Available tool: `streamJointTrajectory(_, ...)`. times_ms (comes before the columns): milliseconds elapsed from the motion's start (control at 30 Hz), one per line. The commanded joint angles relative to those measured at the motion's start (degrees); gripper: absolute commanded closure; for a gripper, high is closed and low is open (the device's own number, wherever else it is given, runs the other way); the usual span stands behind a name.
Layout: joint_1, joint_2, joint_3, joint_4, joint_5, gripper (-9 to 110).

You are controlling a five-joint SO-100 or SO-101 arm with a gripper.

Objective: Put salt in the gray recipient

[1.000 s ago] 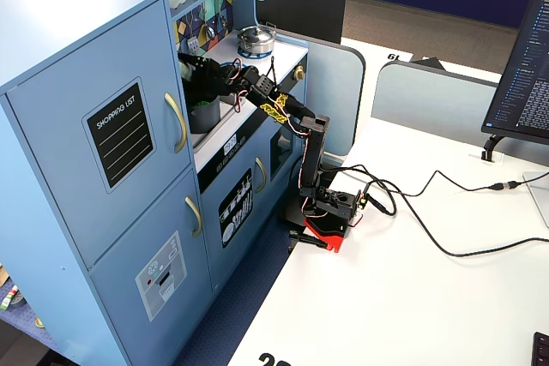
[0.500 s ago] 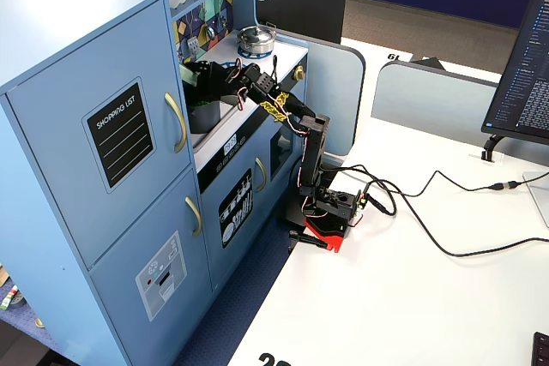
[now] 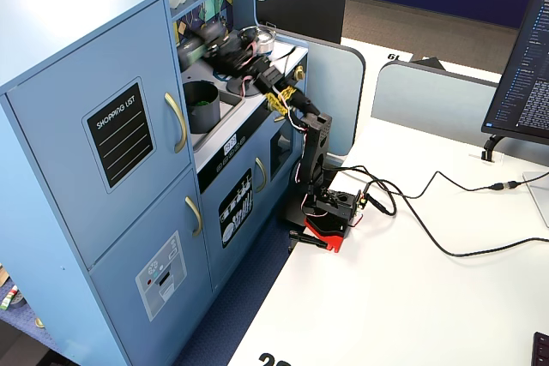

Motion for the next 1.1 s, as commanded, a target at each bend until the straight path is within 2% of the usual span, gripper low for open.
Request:
streamJointTrajectory(0,12.7,1.9,-3.4,-8.7,-36.9,101)
streamJointTrajectory(100,19.5,0.5,-1.9,-17.2,-51.7,101)
streamJointTrajectory(200,23.4,0.5,1.8,-21.5,-62.3,101)
streamJointTrajectory(333,26.1,1.8,13.3,-30.8,-69.7,101)
streamJointTrajectory(567,28.0,0.3,24.2,-41.9,-73.5,101)
streamJointTrajectory(1067,31.7,0.0,32.6,-44.9,-74.4,101)
